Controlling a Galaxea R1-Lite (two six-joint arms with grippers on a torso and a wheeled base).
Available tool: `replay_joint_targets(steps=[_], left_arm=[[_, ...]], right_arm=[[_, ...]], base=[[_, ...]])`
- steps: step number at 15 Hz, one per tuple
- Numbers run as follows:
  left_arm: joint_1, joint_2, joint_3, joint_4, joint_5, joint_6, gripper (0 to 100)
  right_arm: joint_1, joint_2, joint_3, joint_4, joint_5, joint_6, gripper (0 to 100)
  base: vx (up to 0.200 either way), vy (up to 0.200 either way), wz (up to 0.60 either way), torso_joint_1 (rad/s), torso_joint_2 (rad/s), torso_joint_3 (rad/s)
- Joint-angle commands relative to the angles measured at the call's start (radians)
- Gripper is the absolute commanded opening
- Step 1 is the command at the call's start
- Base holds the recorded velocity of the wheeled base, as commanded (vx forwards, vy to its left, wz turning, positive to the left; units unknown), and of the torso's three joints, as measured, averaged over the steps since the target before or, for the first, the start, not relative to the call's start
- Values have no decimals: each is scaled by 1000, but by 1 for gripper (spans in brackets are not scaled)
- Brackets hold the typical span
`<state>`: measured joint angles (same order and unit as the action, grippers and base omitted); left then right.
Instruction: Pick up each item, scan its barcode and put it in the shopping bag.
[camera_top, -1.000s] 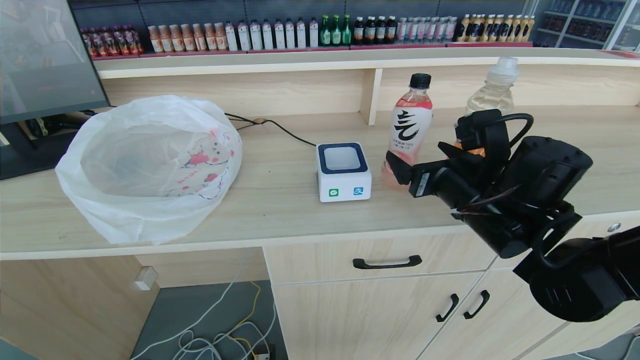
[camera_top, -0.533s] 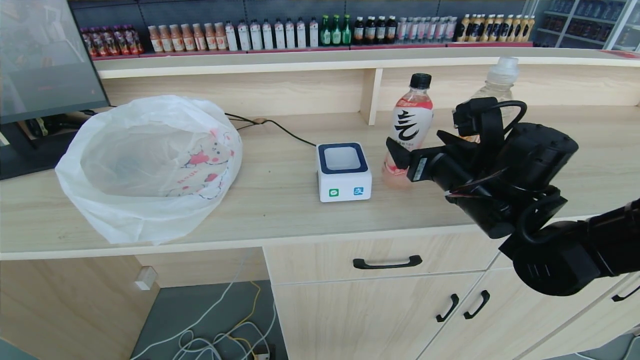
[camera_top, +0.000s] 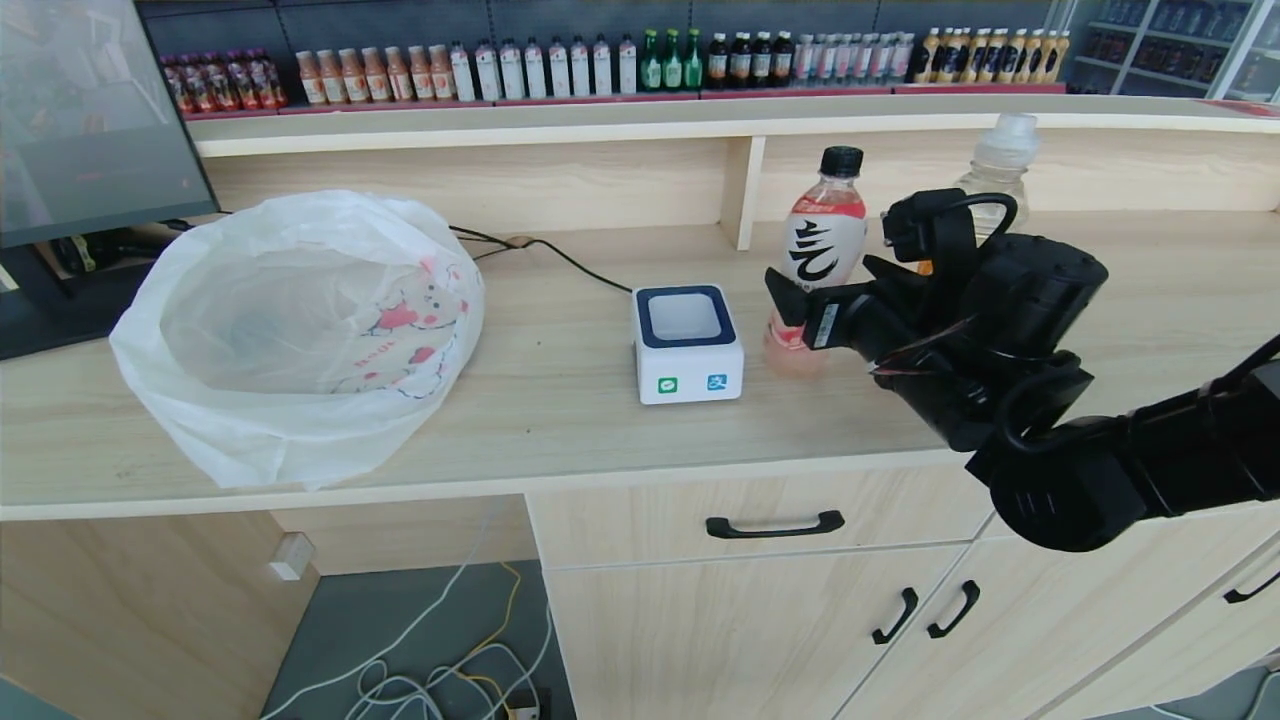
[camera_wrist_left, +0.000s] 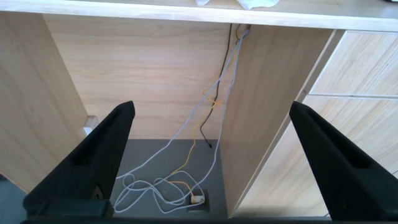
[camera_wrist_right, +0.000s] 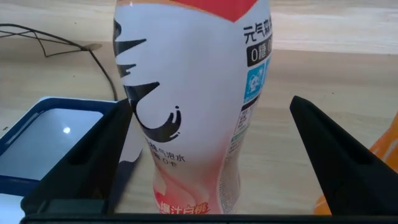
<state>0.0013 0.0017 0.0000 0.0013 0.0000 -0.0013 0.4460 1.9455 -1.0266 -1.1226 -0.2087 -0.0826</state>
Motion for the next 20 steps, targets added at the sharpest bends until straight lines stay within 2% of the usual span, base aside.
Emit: replay_joint_targets(steps=[1,5,9,19,20], left_arm=[[0,0,0,0,0,0,100],[0,0,0,0,0,0,100],[0,0,0,0,0,0,100],[0,0,0,0,0,0,100],[0,0,0,0,0,0,100]], right_arm=[[-18,16,-20,9,11,0,100],[-35,47,-49,13,25,14,100],[-32,98,-144,17,25,14,100],[-13,112,-153,26,40,63,100],[-13,115,-153,26,40,63,0]], base=[[0,0,0,0,0,0],[0,0,0,0,0,0],[0,0,0,0,0,0],[0,0,0,0,0,0],[0,0,0,0,0,0]])
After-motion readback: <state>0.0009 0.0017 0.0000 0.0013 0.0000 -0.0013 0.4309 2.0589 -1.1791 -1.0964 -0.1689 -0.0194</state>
